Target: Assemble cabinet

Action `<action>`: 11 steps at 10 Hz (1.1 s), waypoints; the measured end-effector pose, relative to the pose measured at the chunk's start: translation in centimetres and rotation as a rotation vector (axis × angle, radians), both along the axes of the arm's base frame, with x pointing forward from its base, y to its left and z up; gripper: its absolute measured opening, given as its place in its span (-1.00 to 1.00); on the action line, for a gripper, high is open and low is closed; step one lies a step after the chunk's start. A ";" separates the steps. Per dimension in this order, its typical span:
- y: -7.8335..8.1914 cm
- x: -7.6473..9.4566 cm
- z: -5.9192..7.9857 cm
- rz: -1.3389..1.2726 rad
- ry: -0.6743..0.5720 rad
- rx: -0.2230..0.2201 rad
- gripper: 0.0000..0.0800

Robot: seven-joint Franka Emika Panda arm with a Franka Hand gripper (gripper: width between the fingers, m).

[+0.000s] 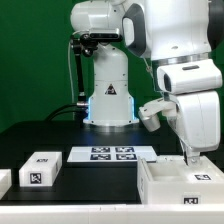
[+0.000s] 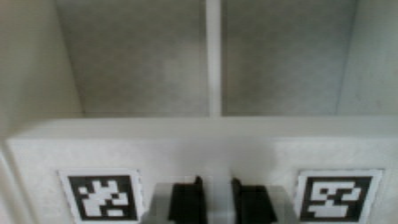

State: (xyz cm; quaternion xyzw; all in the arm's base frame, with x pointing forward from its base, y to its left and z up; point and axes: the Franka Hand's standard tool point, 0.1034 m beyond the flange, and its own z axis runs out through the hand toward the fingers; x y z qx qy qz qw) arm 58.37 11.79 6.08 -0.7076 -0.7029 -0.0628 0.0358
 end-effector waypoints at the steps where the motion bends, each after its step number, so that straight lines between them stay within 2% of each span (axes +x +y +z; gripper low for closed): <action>1: 0.0 0.0 0.0 -0.001 0.001 0.000 -0.59; 2: 0.0 0.0 0.1 -0.002 0.000 0.000 -0.25; 3: -0.1 0.1 1.0 -0.009 0.000 -0.008 -0.25; 4: -0.2 -0.1 2.1 -0.007 -0.013 -0.015 0.20; 5: -0.3 -1.1 2.5 -0.001 -0.010 -0.024 0.53; 6: -0.3 -2.3 2.7 0.006 -0.020 -0.029 0.59; 10: -0.3 -2.9 2.3 0.005 -0.012 -0.029 0.62; 11: -0.1 -4.6 1.9 0.011 -0.041 -0.025 0.62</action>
Offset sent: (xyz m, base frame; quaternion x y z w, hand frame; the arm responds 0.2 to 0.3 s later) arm -0.0156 -0.0041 0.0390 0.0084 -0.0240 0.0022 0.9997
